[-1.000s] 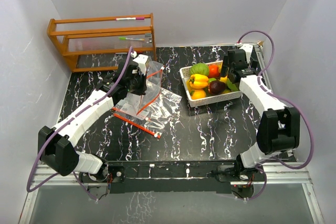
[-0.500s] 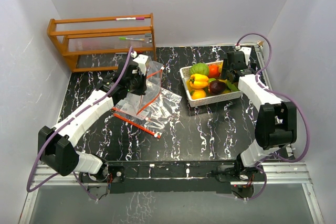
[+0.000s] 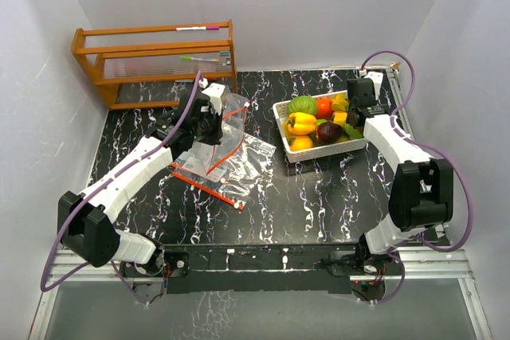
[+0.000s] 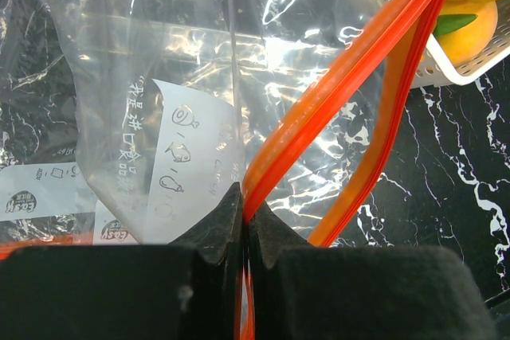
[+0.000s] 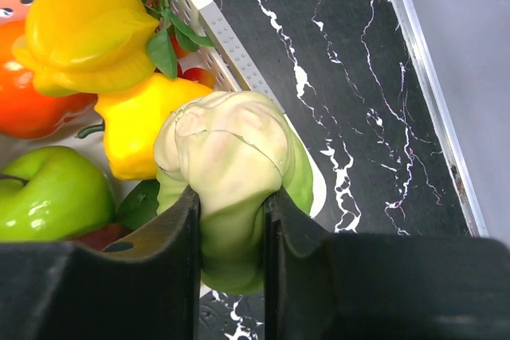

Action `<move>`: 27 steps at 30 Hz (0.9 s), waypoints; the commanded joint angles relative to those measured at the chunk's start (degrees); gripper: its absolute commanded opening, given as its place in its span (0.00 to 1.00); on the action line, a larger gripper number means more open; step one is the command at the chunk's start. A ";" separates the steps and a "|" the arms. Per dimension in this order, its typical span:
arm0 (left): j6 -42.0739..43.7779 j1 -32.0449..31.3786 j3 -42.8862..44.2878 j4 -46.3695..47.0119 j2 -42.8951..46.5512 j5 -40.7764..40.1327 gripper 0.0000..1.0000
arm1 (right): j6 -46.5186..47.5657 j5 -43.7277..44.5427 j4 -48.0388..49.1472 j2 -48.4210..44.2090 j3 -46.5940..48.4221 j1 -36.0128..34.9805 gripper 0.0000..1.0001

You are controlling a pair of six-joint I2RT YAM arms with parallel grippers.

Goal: Place the food in the zip-top bag and seal the zipper
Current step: Pick up the fake vegetable from the bin, then place the fake vegetable in the zipper food storage bag.

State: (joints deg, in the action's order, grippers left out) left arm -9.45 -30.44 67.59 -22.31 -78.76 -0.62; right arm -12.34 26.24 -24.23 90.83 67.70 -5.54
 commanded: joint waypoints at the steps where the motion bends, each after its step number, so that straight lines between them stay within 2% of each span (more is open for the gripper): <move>1: 0.16 0.25 -0.02 0.30 1.79 0.10 0.00 | -0.12 -1.26 0.23 -5.89 1.38 0.18 0.13; 5: 0.05 0.28 0.21 0.37 1.30 0.26 0.00 | 0.30 -4.15 -2.59 -9.82 3.93 0.18 0.10; 8: 0.02 0.22 0.34 0.40 1.07 0.18 0.00 | 1.19 -10.69 -4.72 -13.85 5.88 0.18 0.10; 13: -0.14 0.27 0.43 0.52 0.64 0.42 0.00 | -0.03 -33.34 -4.52 -19.94 4.51 0.11 0.10; 18: -0.33 0.22 0.64 0.66 0.67 0.99 0.00 | -6.96 -54.43 3.79 -24.71 -1.65 -1.41 0.09; 20: -0.54 0.28 0.69 0.96 0.63 1.40 0.00 | -9.13 -58.61 7.58 -25.95 -3.76 -4.18 0.09; 27: -1.26 0.26 1.04 1.21 -0.89 3.30 0.00 | -14.25 -60.27 23.57 -27.05 -9.60 -20.74 0.09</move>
State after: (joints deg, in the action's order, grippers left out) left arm -10.07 -30.44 67.59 -21.87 -79.20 0.89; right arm -21.85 -27.97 -16.51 65.23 59.75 -19.40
